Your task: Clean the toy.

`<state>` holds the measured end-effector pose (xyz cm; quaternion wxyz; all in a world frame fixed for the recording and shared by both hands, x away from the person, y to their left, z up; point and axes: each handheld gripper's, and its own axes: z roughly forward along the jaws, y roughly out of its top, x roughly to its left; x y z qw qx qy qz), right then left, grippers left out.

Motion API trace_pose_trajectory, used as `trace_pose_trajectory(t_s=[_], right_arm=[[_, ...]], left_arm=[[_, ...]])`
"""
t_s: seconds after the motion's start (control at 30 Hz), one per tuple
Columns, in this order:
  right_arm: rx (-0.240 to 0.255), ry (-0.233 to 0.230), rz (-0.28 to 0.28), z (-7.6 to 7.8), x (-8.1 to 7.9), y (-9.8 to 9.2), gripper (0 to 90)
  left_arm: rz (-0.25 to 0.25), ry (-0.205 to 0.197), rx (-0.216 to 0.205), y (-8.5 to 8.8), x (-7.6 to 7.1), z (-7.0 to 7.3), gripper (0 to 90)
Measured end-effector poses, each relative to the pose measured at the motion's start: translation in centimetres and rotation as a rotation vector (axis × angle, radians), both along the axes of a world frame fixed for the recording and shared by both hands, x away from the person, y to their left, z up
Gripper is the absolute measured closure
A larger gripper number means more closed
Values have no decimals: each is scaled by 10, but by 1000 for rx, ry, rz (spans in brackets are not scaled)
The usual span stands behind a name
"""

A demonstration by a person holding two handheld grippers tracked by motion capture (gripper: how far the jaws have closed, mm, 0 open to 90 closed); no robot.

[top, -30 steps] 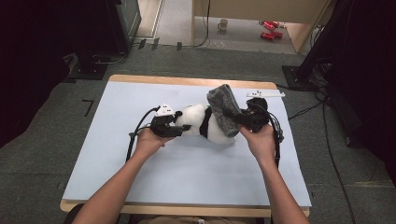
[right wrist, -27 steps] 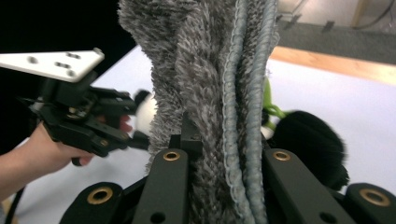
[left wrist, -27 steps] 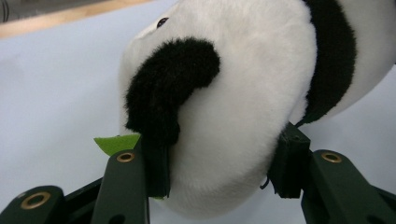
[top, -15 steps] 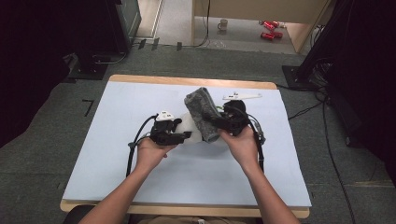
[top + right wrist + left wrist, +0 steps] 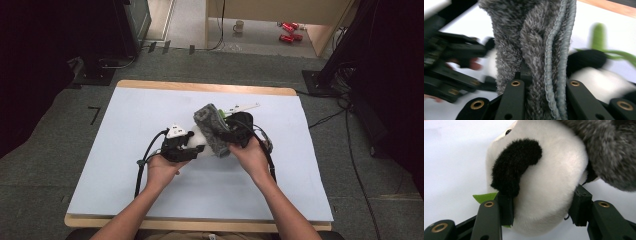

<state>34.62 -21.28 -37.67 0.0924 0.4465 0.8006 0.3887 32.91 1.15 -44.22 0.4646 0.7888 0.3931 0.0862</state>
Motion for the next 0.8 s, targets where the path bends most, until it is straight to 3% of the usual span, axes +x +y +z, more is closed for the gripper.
trace_pose_trajectory(t_s=[0.1,0.3,0.8], right_arm=[[21,43,-8,-1,4,-11,788],[6,43,-31,3,5,-20,789],[92,38,-166,12,10,-75,787]], left_arm=[[-5,-21,16,-3,-2,0,484],[-15,-14,2,-1,0,-1,482],[-33,-4,-14,1,5,-2,472]])
